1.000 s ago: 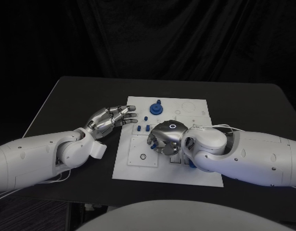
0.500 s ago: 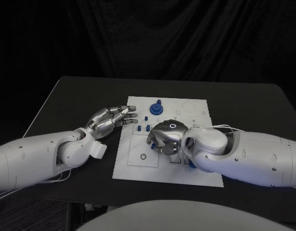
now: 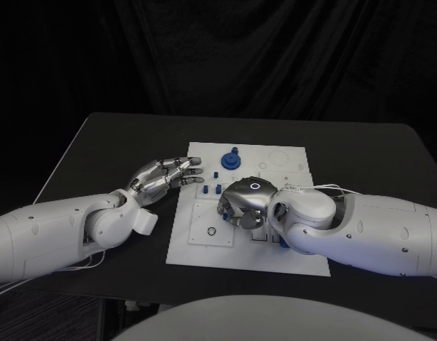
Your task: Assemble the parts on the task board
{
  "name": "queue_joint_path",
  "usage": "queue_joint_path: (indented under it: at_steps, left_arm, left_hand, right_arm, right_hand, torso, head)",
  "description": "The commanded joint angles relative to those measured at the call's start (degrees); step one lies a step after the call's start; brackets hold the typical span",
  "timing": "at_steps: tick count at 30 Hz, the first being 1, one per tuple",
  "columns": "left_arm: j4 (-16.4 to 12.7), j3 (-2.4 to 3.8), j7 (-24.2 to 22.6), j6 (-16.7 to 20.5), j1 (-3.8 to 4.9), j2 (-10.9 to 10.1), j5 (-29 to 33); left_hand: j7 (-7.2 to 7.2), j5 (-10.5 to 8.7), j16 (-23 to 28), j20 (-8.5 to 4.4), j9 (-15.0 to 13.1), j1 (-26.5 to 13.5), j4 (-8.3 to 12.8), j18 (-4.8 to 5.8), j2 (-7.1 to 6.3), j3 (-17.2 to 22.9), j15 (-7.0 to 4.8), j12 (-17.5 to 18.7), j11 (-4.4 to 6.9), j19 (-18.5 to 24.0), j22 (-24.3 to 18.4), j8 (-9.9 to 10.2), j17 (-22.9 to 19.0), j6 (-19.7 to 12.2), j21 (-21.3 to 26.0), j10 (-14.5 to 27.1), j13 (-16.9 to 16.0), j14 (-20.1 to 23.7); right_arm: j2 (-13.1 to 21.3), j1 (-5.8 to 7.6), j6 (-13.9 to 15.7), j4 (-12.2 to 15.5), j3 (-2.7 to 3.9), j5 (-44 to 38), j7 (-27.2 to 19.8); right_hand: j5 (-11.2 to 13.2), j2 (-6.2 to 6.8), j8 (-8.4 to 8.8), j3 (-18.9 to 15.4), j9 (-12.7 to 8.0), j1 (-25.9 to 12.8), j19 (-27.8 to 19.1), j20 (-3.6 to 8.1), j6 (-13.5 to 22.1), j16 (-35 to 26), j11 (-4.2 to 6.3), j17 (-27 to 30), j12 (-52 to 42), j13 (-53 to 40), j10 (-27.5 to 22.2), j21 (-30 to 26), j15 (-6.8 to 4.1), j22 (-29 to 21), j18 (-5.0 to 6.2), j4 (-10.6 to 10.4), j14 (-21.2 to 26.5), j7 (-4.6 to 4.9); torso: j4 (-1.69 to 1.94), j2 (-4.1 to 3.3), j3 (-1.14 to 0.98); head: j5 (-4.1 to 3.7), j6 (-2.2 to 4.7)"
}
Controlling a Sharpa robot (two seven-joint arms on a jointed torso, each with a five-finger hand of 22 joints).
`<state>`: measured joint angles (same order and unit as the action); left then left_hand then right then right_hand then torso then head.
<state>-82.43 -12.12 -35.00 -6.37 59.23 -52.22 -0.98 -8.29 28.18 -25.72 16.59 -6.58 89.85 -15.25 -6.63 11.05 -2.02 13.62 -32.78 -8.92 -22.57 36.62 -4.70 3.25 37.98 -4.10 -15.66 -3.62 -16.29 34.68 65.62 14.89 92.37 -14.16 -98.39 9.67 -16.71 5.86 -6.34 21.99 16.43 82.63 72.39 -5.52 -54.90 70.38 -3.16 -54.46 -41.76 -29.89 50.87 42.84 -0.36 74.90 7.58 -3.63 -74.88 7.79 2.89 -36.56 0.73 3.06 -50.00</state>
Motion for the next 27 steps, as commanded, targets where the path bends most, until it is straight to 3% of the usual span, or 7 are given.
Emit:
queue_joint_path:
  at_steps: [1,15,16,20,21,23,27]
  left_arm:
    - [-0.07,0.05,-0.36,-0.89,-0.1,0.14,0.29]
    - [-0.04,0.05,-0.25,-0.94,-0.18,0.08,0.29]
    - [-0.03,0.05,-0.26,-0.9,-0.19,0.04,0.29]
    - [-0.03,0.05,-0.28,-0.8,-0.2,-0.09,0.29]
    - [-0.04,0.05,-0.29,-0.79,-0.21,-0.13,0.29]
    - [-0.08,0.05,-0.3,-0.74,-0.21,-0.25,0.29]
    - [-0.25,0.05,-0.34,-0.58,-0.22,-0.54,0.29]
  left_hand:
    - [-0.36,0.17,-0.06,-0.1,0.05,0.18,-0.05,-0.19,0.19,0.39,0.05,-0.05,-0.18,-0.47,-0.05,-0.2,0.07,0.01,0.04,0.2,-0.01,0.5]
    - [-0.36,0.17,-0.06,-0.1,0.05,0.18,-0.05,-0.19,0.19,0.39,0.05,-0.05,-0.18,-0.47,-0.05,-0.2,0.07,0.01,0.04,0.2,-0.01,0.5]
    - [-0.38,0.23,-0.09,-0.11,0.02,0.21,-0.03,-0.19,0.18,0.51,0.01,-0.05,-0.19,-0.46,-0.11,-0.24,0.07,0.18,0.05,0.19,-0.02,0.52]
    - [-0.39,0.23,-0.08,-0.11,0.02,0.21,-0.03,-0.19,0.17,0.53,0.01,-0.05,-0.19,-0.46,-0.12,-0.25,0.07,0.2,0.05,0.19,-0.02,0.53]
    - [-0.39,0.23,-0.08,-0.11,0.02,0.21,-0.03,-0.19,0.17,0.53,0.01,-0.05,-0.19,-0.46,-0.12,-0.25,0.07,0.2,0.05,0.19,-0.02,0.53]
    - [-0.39,0.23,-0.08,-0.11,0.02,0.21,-0.03,-0.19,0.17,0.53,0.01,-0.05,-0.19,-0.46,-0.12,-0.25,0.07,0.2,0.05,0.19,-0.02,0.53]
    - [-0.39,0.25,-0.14,-0.11,-0.01,0.22,-0.02,-0.2,0.14,0.56,0.0,-0.06,-0.19,-0.47,-0.14,-0.28,0.08,0.36,0.05,0.19,-0.02,0.5]
  right_arm:
    - [0.03,-0.16,-0.26,0.19,0.02,-0.15,-0.12]
    - [1.22,-0.12,1.65,0.88,0.03,-0.15,-0.34]
    - [1.63,-0.07,2.13,1.14,0.04,-0.15,-0.31]
    - [2.91,0.58,3.58,2.02,0.1,-0.15,-0.16]
    - [3.27,0.88,3.96,2.26,0.11,-0.15,-0.11]
    - [4.28,1.88,4.85,2.9,0.14,-0.11,0.02]
    - [6.5,4.65,5.88,4.11,0.14,0.9,0.29]
  right_hand:
    - [0.69,0.13,-0.6,0.12,0.33,-0.47,0.49,0.13,-0.98,0.08,0.02,0.15,-0.59,-0.24,0.67,0.35,-0.37,4.28,0.61,0.17,-0.25,-0.1]
    - [3.46,0.81,0.36,-0.47,0.63,-1.64,0.21,0.1,1.04,-0.49,0.04,0.96,-0.6,-0.51,-0.13,-0.53,-0.34,4.06,0.7,-0.68,0.08,-0.04]
    - [5.14,1.28,1.97,-0.73,-0.05,-2.54,-0.18,-0.01,3.99,-0.91,-0.24,1.54,0.71,0.08,-1.78,-1.48,0.05,3.83,0.81,-1.55,0.46,0.03]
    - [7.72,2.15,2.87,-1.54,-2.15,-3.79,-0.91,-0.78,11.25,-1.51,-1.55,2.46,4.52,2.23,-5.01,-3.29,0.94,3.46,0.84,-3.36,1.21,-0.68]
    - [8.91,2.66,3.08,-2.7,-4.56,-4.05,-1.19,-1.34,18.44,-1.86,-2.48,3.09,7.01,3.7,-7.0,-4.12,1.7,3.3,0.85,-4.32,1.66,-1.76]
    - [9.91,2.89,3.29,-5.25,-7.01,-3.01,-1.46,-1.99,24.32,-2.11,-3.0,3.64,8.72,5.12,-7.23,-5.22,2.24,3.12,1.08,-5.81,2.1,-2.77]
    - [10.13,2.11,2.08,-6.84,-6.52,-1.45,-1.51,-2.26,19.19,-2.36,-3.05,4.26,9.22,5.97,-6.52,-6.15,2.31,3.03,1.32,-7.54,2.49,-2.23]
  torso:
    - [-0.01,0.01,0.0]
    - [0.02,0.0,-0.01]
    - [0.01,0.0,0.0]
    - [0.0,0.01,0.0]
    - [-0.01,0.01,0.0]
    - [0.01,0.0,-0.01]
    - [-0.02,0.03,-0.03]
  head:
    - [0.02,0.0]
    - [0.06,0.0]
    - [0.1,0.0]
    - [0.02,0.0]
    - [0.0,0.0]
    - [-0.04,0.0]
    - [0.14,0.0]
